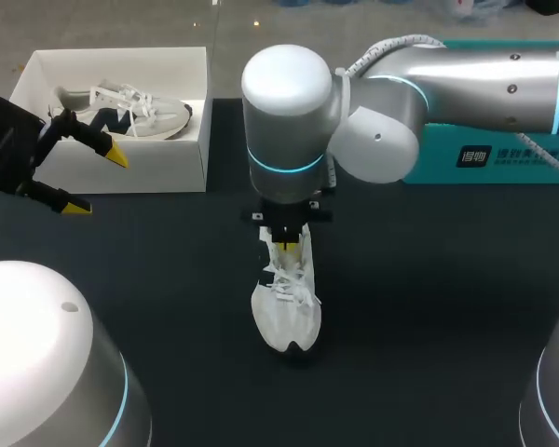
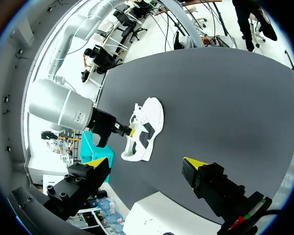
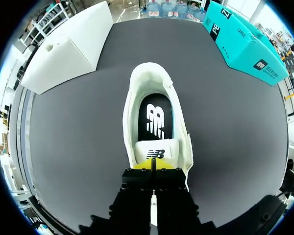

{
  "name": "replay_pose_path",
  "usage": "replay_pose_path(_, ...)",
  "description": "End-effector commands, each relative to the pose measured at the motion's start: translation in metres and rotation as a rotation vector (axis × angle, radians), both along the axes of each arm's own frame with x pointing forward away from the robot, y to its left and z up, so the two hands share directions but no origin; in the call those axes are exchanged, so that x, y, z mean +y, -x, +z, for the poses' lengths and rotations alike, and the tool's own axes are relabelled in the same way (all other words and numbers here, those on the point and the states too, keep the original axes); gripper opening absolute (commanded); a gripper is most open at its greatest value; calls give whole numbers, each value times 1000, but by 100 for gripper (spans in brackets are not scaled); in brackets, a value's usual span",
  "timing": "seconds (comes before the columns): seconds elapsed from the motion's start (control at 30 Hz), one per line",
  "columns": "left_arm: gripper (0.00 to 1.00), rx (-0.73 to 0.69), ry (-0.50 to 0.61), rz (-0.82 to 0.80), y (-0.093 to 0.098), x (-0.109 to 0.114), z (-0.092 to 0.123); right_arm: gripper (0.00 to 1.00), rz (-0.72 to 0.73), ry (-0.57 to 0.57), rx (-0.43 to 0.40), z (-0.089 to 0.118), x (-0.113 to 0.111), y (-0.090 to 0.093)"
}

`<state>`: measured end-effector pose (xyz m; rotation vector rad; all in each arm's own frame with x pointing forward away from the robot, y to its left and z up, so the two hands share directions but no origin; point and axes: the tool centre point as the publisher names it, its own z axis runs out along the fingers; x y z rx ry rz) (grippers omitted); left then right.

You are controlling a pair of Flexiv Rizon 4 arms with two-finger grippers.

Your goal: Take the shoe out of the shoebox, open the shoe tongue, remove and reinsert the insole, then place the shoe into the shoebox

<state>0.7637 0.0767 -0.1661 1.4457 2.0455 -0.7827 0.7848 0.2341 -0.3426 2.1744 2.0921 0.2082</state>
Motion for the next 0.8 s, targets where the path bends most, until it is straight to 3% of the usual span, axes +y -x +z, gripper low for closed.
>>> replay_pose_path(0.03, 100, 1, -4, 1, 0, 0, 0, 0, 215, -124, -193, 31, -17, 14)
replay_pose_path(0.13, 100, 1, -4, 1, 0, 0, 0, 0, 671, -279, -233, 43, -17, 22)
replay_pose_path(0.2, 100, 1, -4, 1, 0, 0, 0, 0, 863, -279, -208, 44, -19, 28)
replay_pose_path(0.67, 100, 1, -4, 1, 0, 0, 0, 0, 863, -279, -208, 44, -19, 28)
replay_pose_path(0.8, 100, 1, -4, 1, 0, 0, 0, 0, 1030, -300, -185, 51, -24, 14)
